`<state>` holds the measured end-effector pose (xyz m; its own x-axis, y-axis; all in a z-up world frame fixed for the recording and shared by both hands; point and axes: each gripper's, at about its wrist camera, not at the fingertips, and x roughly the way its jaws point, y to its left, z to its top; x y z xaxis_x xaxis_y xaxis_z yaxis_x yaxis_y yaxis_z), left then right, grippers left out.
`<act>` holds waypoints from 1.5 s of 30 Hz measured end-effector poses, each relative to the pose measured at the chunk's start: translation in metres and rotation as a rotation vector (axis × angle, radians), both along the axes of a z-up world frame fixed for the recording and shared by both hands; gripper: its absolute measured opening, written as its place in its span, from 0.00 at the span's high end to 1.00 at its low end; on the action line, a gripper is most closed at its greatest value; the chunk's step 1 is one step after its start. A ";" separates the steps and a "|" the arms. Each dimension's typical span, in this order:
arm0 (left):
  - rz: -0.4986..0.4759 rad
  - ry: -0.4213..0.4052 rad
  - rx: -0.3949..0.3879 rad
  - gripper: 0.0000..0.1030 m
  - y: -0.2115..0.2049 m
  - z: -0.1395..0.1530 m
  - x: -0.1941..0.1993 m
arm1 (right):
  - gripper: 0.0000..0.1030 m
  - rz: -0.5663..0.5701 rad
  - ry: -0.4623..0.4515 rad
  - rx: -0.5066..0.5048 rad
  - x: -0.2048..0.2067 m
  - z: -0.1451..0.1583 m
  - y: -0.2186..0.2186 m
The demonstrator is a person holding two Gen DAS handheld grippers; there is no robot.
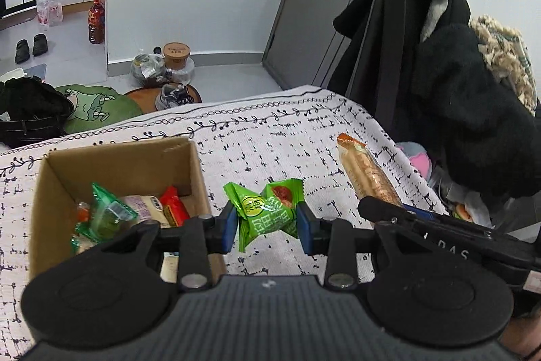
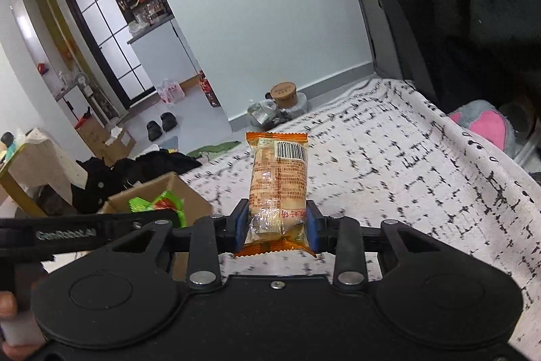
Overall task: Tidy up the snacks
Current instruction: 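Carry the green packet and biscuit bar over the box and open both tools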
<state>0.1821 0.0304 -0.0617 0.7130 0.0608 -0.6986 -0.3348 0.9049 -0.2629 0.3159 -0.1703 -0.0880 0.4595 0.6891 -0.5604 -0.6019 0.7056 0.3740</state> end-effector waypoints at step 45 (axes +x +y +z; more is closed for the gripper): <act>0.179 -0.023 -0.060 0.52 0.100 -0.007 -0.104 | 0.68 0.141 -0.014 -0.007 -0.085 0.011 0.098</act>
